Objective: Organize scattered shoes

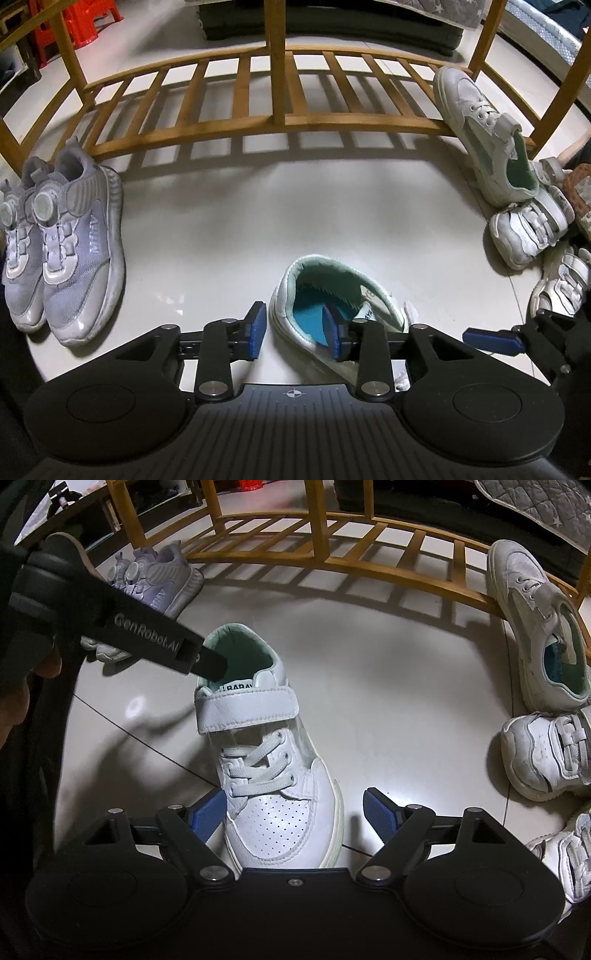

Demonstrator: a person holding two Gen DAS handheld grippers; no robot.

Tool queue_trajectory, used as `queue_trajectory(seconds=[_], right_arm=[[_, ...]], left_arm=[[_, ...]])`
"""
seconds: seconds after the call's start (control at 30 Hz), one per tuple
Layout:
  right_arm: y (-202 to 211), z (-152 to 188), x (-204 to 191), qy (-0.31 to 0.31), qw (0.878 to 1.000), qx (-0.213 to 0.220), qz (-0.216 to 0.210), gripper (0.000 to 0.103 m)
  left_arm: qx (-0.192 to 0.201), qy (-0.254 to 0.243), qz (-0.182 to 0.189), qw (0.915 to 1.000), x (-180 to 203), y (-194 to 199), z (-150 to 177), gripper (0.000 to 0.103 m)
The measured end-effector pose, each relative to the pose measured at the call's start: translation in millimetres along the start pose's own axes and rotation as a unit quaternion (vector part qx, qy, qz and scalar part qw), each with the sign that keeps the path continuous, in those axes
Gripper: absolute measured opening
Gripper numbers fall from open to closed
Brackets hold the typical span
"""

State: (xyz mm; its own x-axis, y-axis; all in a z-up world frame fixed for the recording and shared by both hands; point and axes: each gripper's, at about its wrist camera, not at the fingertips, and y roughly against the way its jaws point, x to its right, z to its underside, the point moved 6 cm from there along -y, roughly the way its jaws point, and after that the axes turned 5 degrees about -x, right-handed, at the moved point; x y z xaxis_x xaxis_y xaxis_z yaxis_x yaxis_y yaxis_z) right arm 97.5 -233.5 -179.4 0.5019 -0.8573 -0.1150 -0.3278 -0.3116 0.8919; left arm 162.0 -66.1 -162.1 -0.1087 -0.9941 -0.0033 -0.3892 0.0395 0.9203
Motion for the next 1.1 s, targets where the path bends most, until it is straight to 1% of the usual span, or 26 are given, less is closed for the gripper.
queue_trajectory(seconds=[0.3,0.43,0.63,0.8,1.0,1.1], right_arm=[[0.9,1.9,1.5,0.000,1.000,0.001,0.001,0.085],[1.7,2.2,-0.6,0.003,1.000,0.001,-0.006,0.085],[0.0,3.5,-5.6,0.012,1.000,-0.004,-0.015,0.085],[-1.6,4.8,-7.2,0.015,1.000,-0.010,-0.022,0.084],[-3.0,8.4,-13.5,0.028,0.999,-0.017,-0.027,0.084],[-1.9,9.4,-13.8,0.027,0.999,-0.019,-0.037,0.084]], left_arm=[[-0.001,0.005,-0.006,1.0000,-4.0,-4.3,-2.5,0.036],[-0.003,0.009,-0.005,0.9999,-6.2,-6.1,-2.3,0.035],[-0.004,0.006,-0.001,1.0000,-4.8,-8.0,-2.6,0.025],[-0.006,0.003,0.000,1.0000,-2.3,-9.6,-4.0,0.020],[-0.003,-0.003,0.003,1.0000,1.0,-9.4,-8.5,0.020],[-0.001,-0.004,0.002,1.0000,1.5,-9.4,-10.7,0.020]])
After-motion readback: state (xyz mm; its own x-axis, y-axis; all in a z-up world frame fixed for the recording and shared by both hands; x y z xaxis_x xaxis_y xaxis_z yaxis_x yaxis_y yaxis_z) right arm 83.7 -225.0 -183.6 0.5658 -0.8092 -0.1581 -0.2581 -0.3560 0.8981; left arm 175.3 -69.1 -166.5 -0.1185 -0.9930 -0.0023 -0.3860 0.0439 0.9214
